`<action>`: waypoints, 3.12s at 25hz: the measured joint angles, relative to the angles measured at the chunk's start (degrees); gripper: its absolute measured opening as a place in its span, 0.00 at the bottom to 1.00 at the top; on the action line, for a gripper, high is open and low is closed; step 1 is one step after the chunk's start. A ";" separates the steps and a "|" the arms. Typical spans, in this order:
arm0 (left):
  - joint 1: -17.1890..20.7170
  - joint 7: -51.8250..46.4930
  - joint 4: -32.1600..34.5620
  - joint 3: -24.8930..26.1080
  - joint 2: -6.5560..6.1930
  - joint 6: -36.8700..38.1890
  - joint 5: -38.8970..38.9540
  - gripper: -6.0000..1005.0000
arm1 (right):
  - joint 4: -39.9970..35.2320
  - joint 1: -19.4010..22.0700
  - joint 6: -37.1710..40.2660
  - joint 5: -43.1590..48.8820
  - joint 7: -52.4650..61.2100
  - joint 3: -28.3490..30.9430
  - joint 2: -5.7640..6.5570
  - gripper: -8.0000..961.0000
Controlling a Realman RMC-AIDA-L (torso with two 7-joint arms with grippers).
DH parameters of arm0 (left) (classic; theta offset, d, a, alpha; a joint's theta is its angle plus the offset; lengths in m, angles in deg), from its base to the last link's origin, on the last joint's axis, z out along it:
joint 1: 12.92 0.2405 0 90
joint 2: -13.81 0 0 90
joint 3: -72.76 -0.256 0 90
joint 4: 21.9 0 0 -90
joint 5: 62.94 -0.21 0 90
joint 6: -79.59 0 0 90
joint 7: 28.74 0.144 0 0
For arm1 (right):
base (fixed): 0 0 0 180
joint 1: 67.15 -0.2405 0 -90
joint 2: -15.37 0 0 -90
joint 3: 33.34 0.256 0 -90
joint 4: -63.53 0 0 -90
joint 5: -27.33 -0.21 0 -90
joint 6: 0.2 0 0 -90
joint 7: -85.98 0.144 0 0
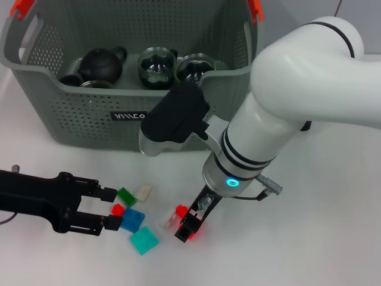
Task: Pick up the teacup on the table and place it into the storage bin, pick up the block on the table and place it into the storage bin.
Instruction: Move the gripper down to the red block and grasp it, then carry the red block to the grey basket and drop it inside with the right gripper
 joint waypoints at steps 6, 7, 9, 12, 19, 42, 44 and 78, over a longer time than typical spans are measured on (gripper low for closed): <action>0.01 -0.22 0.04 0.00 0.00 0.01 0.00 0.68 | -0.33 0.00 0.20 -0.05 -0.27 -0.59 0.00 0.77; 0.01 -0.24 0.04 -0.01 0.00 0.01 0.00 0.68 | -0.41 0.00 0.25 -0.06 -0.27 -0.64 0.00 0.76; 0.02 -0.26 0.04 0.00 0.00 0.01 0.00 0.68 | -0.47 0.00 0.36 -0.08 -0.28 -0.67 0.00 0.75; 0.02 -0.27 0.01 -0.01 -0.02 0.01 0.00 0.68 | -0.55 0.00 0.50 -0.10 -0.30 -0.67 0.00 0.67; 0.02 -0.39 -0.05 -0.01 -0.09 0.01 0.00 0.68 | -0.74 0.00 0.71 -0.18 -0.33 -0.68 0.00 0.64; 0.02 -0.39 -0.05 0.00 0.00 0.01 0.00 0.68 | -0.69 0.15 0.89 -0.87 -1.88 -1.45 0.00 0.59; 0.02 -0.40 -0.05 -0.01 0.00 0.01 0.00 0.68 | -0.75 0.18 0.93 -0.89 -1.88 -1.45 0.00 0.59; 0.13 -0.51 -0.05 0.55 -0.09 1.38 0.01 0.67 | -22.86 -2.86 22.26 12.32 -14.62 43.66 1.56 0.46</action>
